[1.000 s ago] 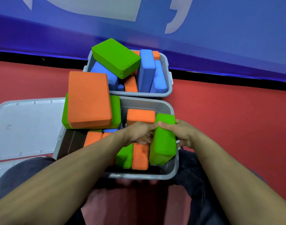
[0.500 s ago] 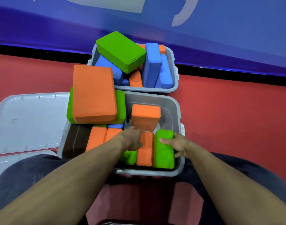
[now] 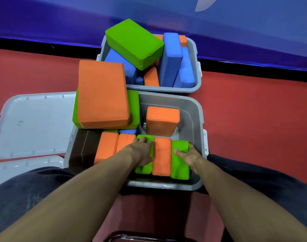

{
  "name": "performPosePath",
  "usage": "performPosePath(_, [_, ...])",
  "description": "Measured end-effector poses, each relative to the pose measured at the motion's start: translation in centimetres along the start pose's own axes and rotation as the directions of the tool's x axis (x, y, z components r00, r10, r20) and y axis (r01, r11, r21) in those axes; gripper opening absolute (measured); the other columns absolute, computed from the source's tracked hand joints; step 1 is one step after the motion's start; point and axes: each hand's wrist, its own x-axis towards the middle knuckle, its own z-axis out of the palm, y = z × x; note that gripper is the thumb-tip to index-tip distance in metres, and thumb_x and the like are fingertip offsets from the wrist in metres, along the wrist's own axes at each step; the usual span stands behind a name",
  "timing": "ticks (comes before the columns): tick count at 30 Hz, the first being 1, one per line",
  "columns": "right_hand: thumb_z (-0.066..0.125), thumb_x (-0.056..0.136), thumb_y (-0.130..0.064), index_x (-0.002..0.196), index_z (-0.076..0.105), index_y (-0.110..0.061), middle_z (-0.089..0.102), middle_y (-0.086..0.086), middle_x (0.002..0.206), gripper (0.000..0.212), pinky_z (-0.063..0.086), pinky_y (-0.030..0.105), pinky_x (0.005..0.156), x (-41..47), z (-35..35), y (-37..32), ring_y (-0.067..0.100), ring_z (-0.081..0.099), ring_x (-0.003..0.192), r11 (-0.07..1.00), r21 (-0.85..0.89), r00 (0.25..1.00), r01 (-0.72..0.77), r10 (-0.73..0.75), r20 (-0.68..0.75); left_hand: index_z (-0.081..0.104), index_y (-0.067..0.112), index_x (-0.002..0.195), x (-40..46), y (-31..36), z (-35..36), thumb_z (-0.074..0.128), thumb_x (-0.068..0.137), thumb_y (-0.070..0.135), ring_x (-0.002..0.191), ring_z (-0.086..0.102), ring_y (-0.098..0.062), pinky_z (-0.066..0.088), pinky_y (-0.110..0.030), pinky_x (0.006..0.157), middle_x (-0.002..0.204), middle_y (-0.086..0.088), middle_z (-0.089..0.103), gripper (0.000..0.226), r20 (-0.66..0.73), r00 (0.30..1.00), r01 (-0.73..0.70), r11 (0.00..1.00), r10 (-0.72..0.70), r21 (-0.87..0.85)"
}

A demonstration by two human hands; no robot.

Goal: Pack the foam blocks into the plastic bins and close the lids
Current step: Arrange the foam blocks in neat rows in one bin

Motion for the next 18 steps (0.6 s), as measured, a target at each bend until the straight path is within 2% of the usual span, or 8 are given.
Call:
performPosePath(4, [0.082, 0.085, -0.023, 0.119, 0.060, -0.013, 0.071, 0.008, 0.115, 0.042, 0.057, 0.042, 0.092, 0.1, 0.1, -0.5, 0.026, 0.069, 0.098, 0.995, -0.100, 0.997, 0.011, -0.018, -0.069, 0.015, 0.019, 0.161, 0.0, 0.0, -0.3, 0.055, 0.097, 0.045, 0.150, 0.017, -0.043, 0.027, -0.051, 0.120, 0.163, -0.016, 0.016, 0.079, 0.013, 1.000, 0.023, 1.000, -0.023, 0.010])
performPosePath(8, [0.081, 0.084, -0.037, 0.137, 0.047, -0.008, 0.066, 0.011, 0.124, 0.070, 0.055, 0.037, 0.087, -1.1, 0.1, -2.0, 0.026, 0.065, 0.100, 0.935, -0.353, 0.988, 0.019, -0.073, -0.138, 0.021, 0.018, 0.159, -0.6, 0.5, -1.9, 0.055, 0.097, 0.042, 0.144, 0.030, -0.041, 0.030, -0.049, 0.118, 0.159, -0.019, 0.025, 0.075, -0.071, 0.997, -0.012, 0.999, 0.009, -0.037])
performPosePath(10, [0.078, 0.085, -0.042, 0.144, 0.042, -0.008, 0.061, 0.014, 0.134, 0.077, 0.053, 0.037, 0.092, -2.2, 0.0, -3.9, 0.031, 0.062, 0.113, 0.895, -0.438, 0.976, 0.083, -0.162, -0.146, 0.027, 0.018, 0.156, -0.9, 0.7, -3.0, 0.057, 0.096, 0.043, 0.142, 0.034, -0.041, 0.032, -0.048, 0.117, 0.156, -0.018, 0.031, 0.071, -0.121, 0.992, -0.036, 0.997, 0.026, -0.075])
performPosePath(12, [0.076, 0.087, -0.046, 0.150, 0.039, -0.009, 0.055, 0.013, 0.144, 0.082, 0.049, 0.038, 0.099, -3.4, -0.4, -6.8, 0.032, 0.056, 0.127, 0.853, -0.492, 0.957, 0.175, -0.266, -0.120, 0.028, 0.016, 0.155, -1.3, 0.9, -4.1, 0.056, 0.097, 0.044, 0.143, 0.034, -0.040, 0.032, -0.045, 0.117, 0.155, -0.020, 0.034, 0.070, -0.150, 0.988, -0.060, 0.993, 0.044, -0.101])
performPosePath(15, [0.075, 0.084, -0.051, 0.143, 0.051, -0.019, 0.060, 0.005, 0.141, 0.071, 0.050, 0.036, 0.099, -4.9, -1.4, -11.6, 0.026, 0.060, 0.124, 0.726, -0.609, 0.913, 0.319, -0.408, -0.008, 0.030, 0.015, 0.155, -2.2, 0.9, -5.3, 0.054, 0.099, 0.049, 0.143, 0.036, -0.034, 0.032, -0.039, 0.116, 0.153, -0.019, 0.039, 0.069, -0.163, 0.985, -0.074, 0.988, 0.051, -0.137])
performPosePath(18, [0.076, 0.083, -0.052, 0.148, 0.047, -0.021, 0.058, 0.003, 0.144, 0.077, 0.045, 0.034, 0.104, -5.9, -1.9, -15.1, 0.024, 0.055, 0.130, 0.569, -0.727, 0.886, 0.385, -0.449, 0.118, 0.032, 0.016, 0.154, -2.9, 0.5, -5.3, 0.053, 0.098, 0.054, 0.147, 0.034, -0.030, 0.030, -0.038, 0.118, 0.155, -0.018, 0.038, 0.071, -0.172, 0.985, -0.061, 0.983, 0.031, -0.171])
